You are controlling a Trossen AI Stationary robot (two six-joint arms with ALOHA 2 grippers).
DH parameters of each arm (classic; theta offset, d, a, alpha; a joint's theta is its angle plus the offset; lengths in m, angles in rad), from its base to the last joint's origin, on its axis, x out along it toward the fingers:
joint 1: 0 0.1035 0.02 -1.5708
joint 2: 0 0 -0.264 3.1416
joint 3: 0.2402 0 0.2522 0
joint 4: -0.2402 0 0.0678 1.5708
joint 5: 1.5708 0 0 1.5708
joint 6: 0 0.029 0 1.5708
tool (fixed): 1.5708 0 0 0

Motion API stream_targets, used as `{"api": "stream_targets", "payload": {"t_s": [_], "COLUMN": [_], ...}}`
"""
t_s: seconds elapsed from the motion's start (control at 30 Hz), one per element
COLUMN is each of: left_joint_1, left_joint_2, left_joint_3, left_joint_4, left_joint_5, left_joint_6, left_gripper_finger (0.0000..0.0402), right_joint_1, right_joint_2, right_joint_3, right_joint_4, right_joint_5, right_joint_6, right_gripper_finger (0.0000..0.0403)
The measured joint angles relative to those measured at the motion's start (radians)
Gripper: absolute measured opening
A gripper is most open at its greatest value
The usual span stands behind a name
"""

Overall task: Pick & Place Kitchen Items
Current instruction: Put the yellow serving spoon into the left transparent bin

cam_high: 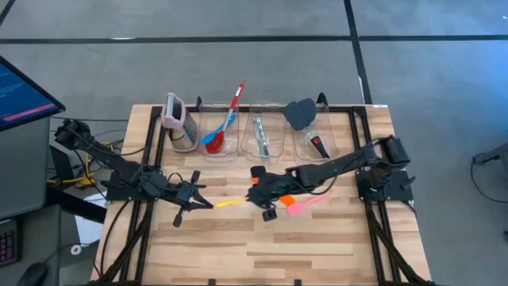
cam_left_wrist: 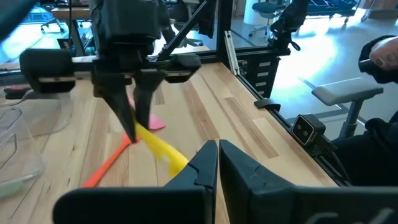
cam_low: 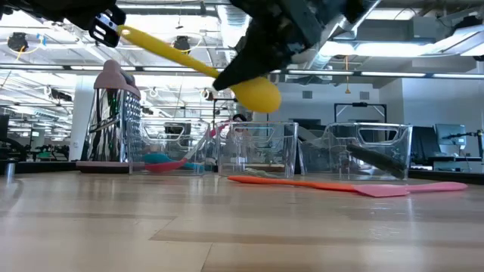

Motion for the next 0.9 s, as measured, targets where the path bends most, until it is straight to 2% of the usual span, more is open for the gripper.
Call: {"api": "stream_targets", "payload": {"t_s": [0.27,0.4,0.6,0.73,0.9], "left_joint_1": [0.000,0.003,0.024,0.075,0.132], "left_joint_2": [0.000,0.000,0.061,0.150,0.237], "left_joint_3": [0.000,0.000,0.001,0.002,0.002], "left_joint_4": [0.005,0.020,0.175,0.240,0.283], "left_joint_5": [-0.010,-0.061,-0.246,-0.255,-0.259], "left_joint_6": [0.000,0.001,0.018,0.047,0.013], "left_gripper_finger": [0.0003,0.0003,0.0003,0.0003,0.0003], "right_joint_1": [-0.007,-0.012,-0.022,-0.022,-0.018], "right_joint_2": [-0.123,-0.149,-0.149,-0.149,-0.162], "right_joint_3": [-0.281,-0.361,-0.376,-0.376,-0.375], "right_joint_4": [0.505,0.679,0.723,0.723,0.723], "right_joint_5": [0.057,0.057,0.057,0.056,0.058], "right_joint_6": [-0.004,-0.008,-0.008,-0.008,-0.009], "right_gripper_finger": [0.0018,0.0018,0.0018,0.0018,0.0018]}}
